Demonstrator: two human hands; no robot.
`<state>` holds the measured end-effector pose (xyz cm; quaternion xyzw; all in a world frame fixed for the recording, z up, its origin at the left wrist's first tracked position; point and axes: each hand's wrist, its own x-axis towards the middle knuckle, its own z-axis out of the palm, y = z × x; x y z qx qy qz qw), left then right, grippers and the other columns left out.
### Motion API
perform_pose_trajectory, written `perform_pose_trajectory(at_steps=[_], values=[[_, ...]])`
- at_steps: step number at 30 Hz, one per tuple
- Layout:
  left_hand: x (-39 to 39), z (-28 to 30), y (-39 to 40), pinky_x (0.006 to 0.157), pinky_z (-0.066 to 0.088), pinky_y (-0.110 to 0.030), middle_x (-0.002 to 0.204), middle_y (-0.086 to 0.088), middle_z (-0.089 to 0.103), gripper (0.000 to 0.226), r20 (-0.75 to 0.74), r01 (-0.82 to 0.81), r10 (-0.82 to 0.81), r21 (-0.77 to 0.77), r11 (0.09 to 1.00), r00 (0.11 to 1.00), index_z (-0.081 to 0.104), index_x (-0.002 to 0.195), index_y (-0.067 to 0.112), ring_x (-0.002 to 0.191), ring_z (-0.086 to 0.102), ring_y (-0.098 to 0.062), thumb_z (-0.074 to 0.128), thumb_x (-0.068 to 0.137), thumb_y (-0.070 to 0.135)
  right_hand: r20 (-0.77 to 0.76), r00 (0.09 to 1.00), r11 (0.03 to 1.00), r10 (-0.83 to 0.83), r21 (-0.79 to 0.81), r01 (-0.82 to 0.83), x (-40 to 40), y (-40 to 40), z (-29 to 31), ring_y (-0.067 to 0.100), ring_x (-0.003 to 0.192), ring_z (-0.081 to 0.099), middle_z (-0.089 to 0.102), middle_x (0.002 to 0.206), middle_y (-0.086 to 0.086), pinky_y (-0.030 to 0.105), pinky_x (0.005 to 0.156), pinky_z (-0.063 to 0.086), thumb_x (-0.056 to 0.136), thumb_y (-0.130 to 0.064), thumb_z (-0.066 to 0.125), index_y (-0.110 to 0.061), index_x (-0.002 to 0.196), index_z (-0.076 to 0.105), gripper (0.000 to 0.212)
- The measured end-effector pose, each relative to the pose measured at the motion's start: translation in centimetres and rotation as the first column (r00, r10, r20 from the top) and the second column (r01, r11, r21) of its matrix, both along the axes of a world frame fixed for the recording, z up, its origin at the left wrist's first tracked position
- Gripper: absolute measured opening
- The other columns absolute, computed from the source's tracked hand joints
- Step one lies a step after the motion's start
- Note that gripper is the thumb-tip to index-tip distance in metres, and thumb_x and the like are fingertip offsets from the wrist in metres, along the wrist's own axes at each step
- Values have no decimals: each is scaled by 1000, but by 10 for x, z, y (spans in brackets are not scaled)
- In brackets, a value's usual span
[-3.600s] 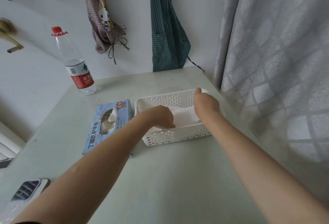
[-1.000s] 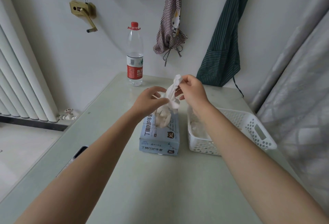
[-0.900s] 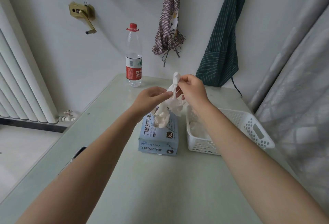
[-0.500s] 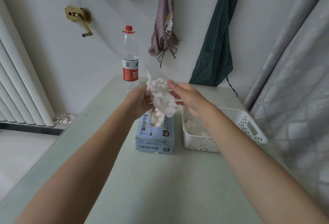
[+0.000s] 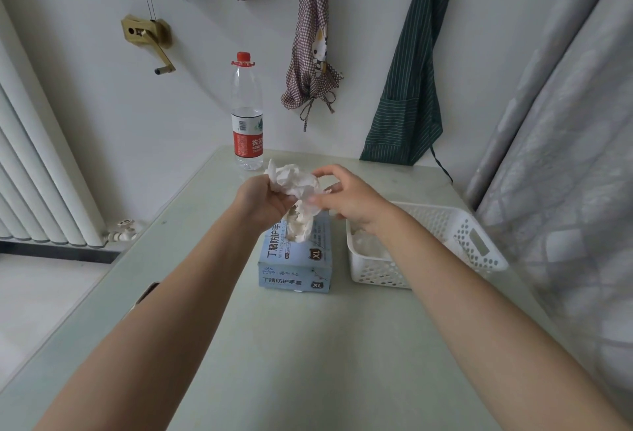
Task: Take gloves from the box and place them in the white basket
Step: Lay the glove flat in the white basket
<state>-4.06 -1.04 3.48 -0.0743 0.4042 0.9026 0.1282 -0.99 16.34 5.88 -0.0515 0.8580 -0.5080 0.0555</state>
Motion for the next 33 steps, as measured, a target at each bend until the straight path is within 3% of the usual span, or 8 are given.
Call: perform_pose_trajectory(at_steps=[2,4,10,13,16,22,29,33], values=[[1,0,-1,65,62,-40,100,-23,64,34,19,3,-3,-7,1000,1000,55,108,-7,78,70,-32,25,93,-9,-106,970,971,-220,-122,207,-3,-1,0,20,81,56,55,87,2,36,75,52,85,-23,71,-23,92,59,14],[1,-1,-3,65,61,-44,110,-26,63,30,59,40,-36,-72,997,998,52,114,-6,90,69,-37,29,94,-6,-162,917,921,-363,-212,327,-6,1,3,17,71,47,47,72,0,31,66,45,85,-19,68,-18,73,52,20],[2,4,-4,83,51,-39,90,-11,57,11,91,39,32,-684,729,995,50,83,6,85,60,-21,45,88,-2,-226,903,922,-366,-221,318,-2,0,38,10,63,46,51,69,-3,19,54,39,86,-14,56,-11,82,64,9],[1,18,-1,95,46,-39,113,-9,64,13,-235,-56,-124,-637,769,964,62,101,12,113,58,-25,54,93,19,-207,935,954,-289,-149,262,-1,-8,50,14,62,40,41,65,0,25,55,33,83,-15,56,-14,70,57,13],[1,29,2,96,47,-41,122,-15,64,35,-409,80,-433,-647,759,803,65,119,10,113,60,-25,58,86,22,-174,959,974,-225,-63,217,2,-15,57,15,64,40,40,70,2,27,57,33,78,-22,59,-17,68,55,12],[-2,22,4,92,56,-39,104,-15,72,23,-278,27,-545,-874,485,791,70,106,7,97,69,-29,69,85,17,-295,893,940,-341,-108,324,1,-5,56,14,58,31,30,60,-5,28,53,24,86,-24,54,-18,67,36,28],[-3,-3,-12,75,57,-35,95,-13,72,19,-212,-14,-280,-820,573,936,74,95,8,78,65,-23,71,89,26,-296,832,878,-469,-53,475,-1,20,49,16,54,20,22,56,-4,32,54,16,81,-19,50,-21,59,21,36],[-6,-2,-9,79,55,-30,102,-9,72,18,-171,-82,-365,-966,247,915,73,104,11,90,67,-21,61,91,6,-261,875,908,-408,-14,420,-1,19,46,16,54,19,20,55,-5,32,54,15,82,-18,50,-22,57,20,39]])
